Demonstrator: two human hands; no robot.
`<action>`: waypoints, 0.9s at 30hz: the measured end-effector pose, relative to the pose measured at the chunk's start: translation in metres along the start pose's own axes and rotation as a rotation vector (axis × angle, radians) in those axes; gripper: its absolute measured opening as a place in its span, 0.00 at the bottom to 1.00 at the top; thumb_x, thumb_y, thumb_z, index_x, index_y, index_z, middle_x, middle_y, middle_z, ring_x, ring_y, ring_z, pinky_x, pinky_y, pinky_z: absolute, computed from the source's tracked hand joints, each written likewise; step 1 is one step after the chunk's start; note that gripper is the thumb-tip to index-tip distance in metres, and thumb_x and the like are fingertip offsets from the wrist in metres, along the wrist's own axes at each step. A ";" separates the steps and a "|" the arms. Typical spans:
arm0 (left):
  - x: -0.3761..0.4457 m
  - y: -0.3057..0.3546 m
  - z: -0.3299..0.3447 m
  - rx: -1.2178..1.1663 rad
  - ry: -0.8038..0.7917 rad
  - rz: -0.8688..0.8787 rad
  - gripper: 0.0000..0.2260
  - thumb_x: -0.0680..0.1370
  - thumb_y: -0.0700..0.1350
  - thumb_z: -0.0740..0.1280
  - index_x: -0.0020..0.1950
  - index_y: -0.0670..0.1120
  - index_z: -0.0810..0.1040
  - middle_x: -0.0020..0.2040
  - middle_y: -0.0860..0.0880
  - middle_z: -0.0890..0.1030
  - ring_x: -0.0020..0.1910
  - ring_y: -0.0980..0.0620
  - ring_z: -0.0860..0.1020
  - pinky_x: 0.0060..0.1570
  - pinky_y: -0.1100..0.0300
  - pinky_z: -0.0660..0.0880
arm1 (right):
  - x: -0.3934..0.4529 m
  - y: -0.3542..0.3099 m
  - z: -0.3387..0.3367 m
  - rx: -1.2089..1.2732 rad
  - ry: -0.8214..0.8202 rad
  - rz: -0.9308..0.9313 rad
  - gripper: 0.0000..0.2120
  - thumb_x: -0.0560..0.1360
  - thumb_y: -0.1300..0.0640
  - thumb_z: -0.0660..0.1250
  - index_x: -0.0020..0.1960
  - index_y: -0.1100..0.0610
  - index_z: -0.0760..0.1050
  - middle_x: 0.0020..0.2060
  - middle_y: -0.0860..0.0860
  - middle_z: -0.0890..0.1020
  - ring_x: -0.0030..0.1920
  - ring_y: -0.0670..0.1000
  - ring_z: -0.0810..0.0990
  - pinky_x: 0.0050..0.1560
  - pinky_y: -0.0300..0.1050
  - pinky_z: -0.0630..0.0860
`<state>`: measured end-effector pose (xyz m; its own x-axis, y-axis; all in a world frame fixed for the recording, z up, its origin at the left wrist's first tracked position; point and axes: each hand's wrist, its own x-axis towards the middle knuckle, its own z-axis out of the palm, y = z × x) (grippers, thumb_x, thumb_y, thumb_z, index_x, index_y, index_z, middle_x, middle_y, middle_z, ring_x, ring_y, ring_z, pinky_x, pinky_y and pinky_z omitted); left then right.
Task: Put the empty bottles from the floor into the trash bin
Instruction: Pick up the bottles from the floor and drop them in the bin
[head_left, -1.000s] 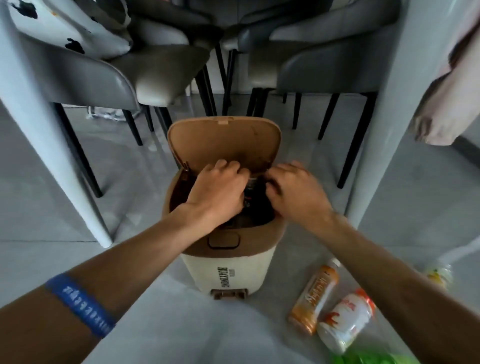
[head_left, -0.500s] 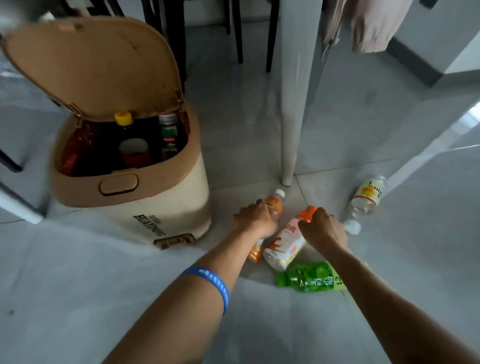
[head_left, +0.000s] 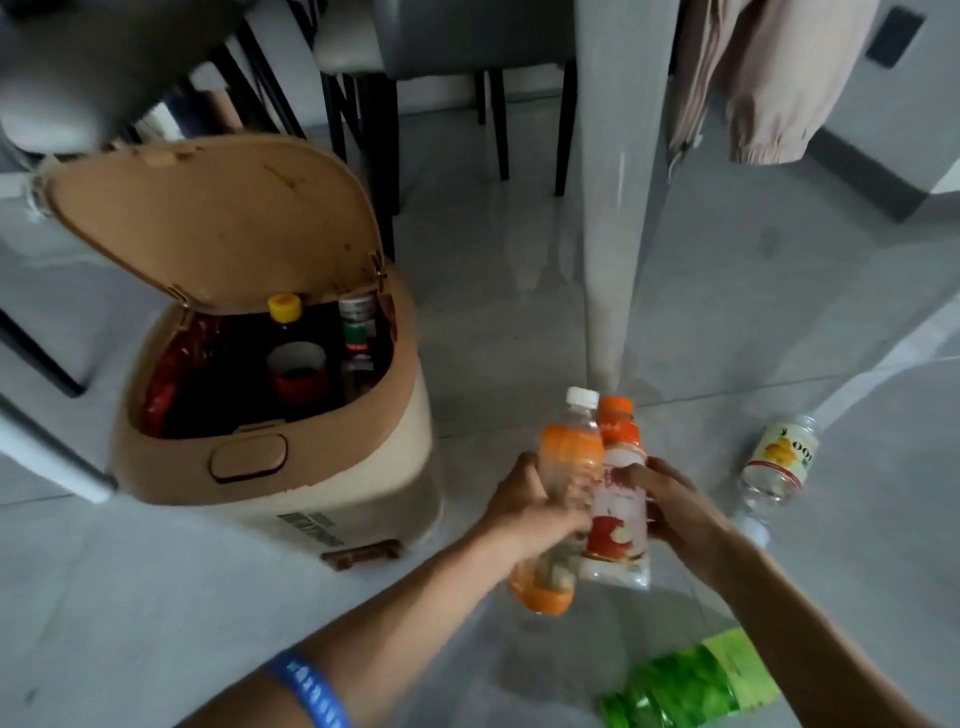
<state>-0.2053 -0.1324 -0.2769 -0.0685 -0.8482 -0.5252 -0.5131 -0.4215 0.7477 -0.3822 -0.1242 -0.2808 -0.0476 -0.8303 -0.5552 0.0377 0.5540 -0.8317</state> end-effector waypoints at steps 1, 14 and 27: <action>-0.013 0.012 -0.010 0.049 -0.046 0.081 0.32 0.53 0.55 0.77 0.55 0.56 0.75 0.50 0.55 0.84 0.51 0.54 0.82 0.55 0.51 0.79 | -0.007 -0.016 0.002 -0.010 -0.053 -0.059 0.31 0.62 0.45 0.74 0.61 0.58 0.75 0.54 0.65 0.83 0.51 0.63 0.82 0.54 0.60 0.77; -0.150 0.122 -0.274 -0.174 0.056 0.582 0.30 0.65 0.32 0.78 0.62 0.51 0.75 0.51 0.53 0.85 0.53 0.57 0.83 0.53 0.59 0.79 | -0.093 -0.215 0.130 0.169 -0.497 -0.562 0.28 0.68 0.60 0.67 0.69 0.54 0.70 0.57 0.55 0.82 0.58 0.57 0.83 0.54 0.55 0.81; -0.102 0.024 -0.314 -0.071 0.327 0.341 0.33 0.70 0.42 0.78 0.70 0.55 0.67 0.62 0.51 0.75 0.61 0.52 0.73 0.52 0.60 0.71 | -0.069 -0.197 0.238 -0.561 0.007 -0.578 0.31 0.69 0.47 0.76 0.67 0.54 0.69 0.51 0.47 0.76 0.53 0.48 0.76 0.47 0.39 0.71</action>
<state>0.0581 -0.1567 -0.0777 0.0553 -0.9937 -0.0980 -0.4476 -0.1124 0.8872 -0.1484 -0.1906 -0.0774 0.0874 -0.9955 -0.0352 -0.5016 -0.0134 -0.8650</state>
